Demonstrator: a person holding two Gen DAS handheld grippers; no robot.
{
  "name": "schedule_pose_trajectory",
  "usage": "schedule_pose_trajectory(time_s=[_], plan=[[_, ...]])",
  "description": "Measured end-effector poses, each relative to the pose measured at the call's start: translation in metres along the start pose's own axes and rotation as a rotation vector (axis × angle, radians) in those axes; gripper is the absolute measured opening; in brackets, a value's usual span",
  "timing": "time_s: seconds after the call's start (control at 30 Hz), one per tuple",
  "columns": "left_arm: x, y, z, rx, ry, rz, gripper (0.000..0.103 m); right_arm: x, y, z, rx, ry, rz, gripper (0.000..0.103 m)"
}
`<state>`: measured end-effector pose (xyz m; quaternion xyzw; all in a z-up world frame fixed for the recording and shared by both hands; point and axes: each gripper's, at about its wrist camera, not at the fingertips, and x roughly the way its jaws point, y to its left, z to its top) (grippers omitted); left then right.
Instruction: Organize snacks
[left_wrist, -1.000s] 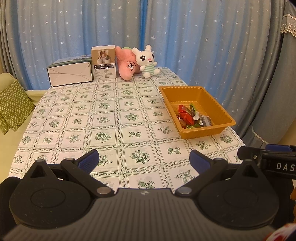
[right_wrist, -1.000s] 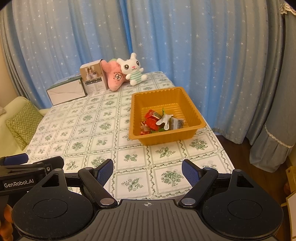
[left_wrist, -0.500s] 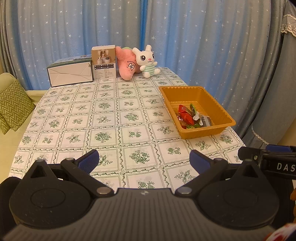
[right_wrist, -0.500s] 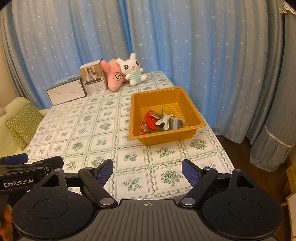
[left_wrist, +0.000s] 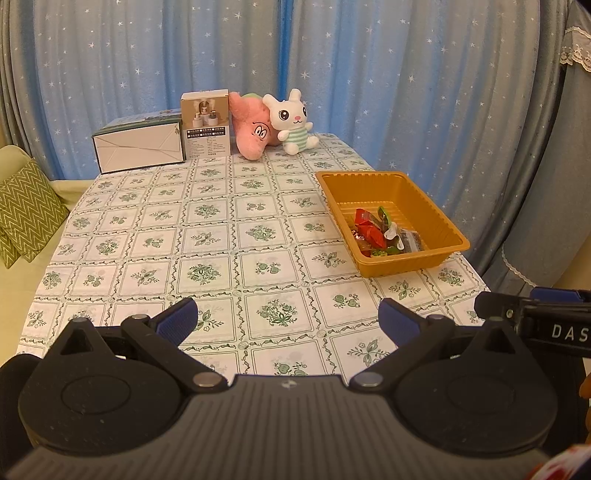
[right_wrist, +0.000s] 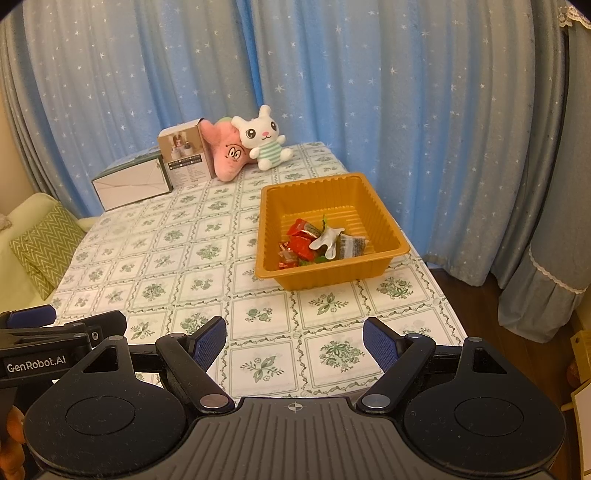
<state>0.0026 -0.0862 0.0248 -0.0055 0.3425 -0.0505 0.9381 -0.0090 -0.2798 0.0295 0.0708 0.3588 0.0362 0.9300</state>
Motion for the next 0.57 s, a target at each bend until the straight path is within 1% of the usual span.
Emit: schedule_pose_trajectory(time_s=[0.4, 0.57], plan=[[0.0022, -0.0027, -0.0003, -0.005, 0.003, -0.001, 0.103, -0.0002, -0.0004, 0.0001, 0.000, 0.001, 0.000, 0.081], [0.0026, -0.0026, -0.0017, 0.001, -0.007, -0.003, 0.103, 0.0002, -0.0021, -0.0005, 0.000, 0.001, -0.002, 0.081]])
